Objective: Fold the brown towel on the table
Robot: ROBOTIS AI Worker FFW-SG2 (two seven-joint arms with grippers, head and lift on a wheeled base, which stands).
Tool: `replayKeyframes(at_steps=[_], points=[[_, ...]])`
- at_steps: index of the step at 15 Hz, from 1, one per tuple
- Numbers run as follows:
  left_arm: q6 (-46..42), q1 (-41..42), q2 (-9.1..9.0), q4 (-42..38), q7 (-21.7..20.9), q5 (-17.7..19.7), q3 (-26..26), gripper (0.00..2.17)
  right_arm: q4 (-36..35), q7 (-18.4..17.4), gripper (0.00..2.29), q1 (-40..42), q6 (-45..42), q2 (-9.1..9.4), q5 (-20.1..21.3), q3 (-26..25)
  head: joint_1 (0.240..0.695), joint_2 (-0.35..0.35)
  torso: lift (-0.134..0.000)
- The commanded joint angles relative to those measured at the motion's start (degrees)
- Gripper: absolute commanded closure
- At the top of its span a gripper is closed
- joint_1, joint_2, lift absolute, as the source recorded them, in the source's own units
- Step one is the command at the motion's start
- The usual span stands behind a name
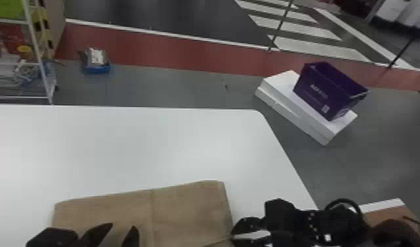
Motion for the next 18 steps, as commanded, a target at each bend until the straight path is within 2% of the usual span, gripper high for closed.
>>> replayKeyframes(at_steps=[1,3,10,18], points=[[0.0,0.36,0.02,-0.25,-0.06,0.0,-0.07,0.6,-0.23,-0.41,0.93,-0.23,-0.44,0.1,0.06,-0.03,0.695,-0.35,-0.124],[0.0,0.36,0.02,-0.33,-0.06,-0.09,-0.16,0.6,-0.58,-1.29,0.77,-0.23,-1.14,0.19,0.06,-0.03,0.695,-0.35,-0.124],[0.0,0.45,0.11,-0.77,-0.06,-0.26,-0.33,0.6,-0.58,-0.76,0.77,-0.23,-1.49,0.19,-0.47,1.03,0.695,-0.35,-0.124],[-0.18,0.36,0.02,-0.51,-0.41,-0.26,-0.16,0.6,0.65,-1.2,0.79,-2.69,1.67,0.19,2.6,3.84,0.695,-0.35,-0.124]])
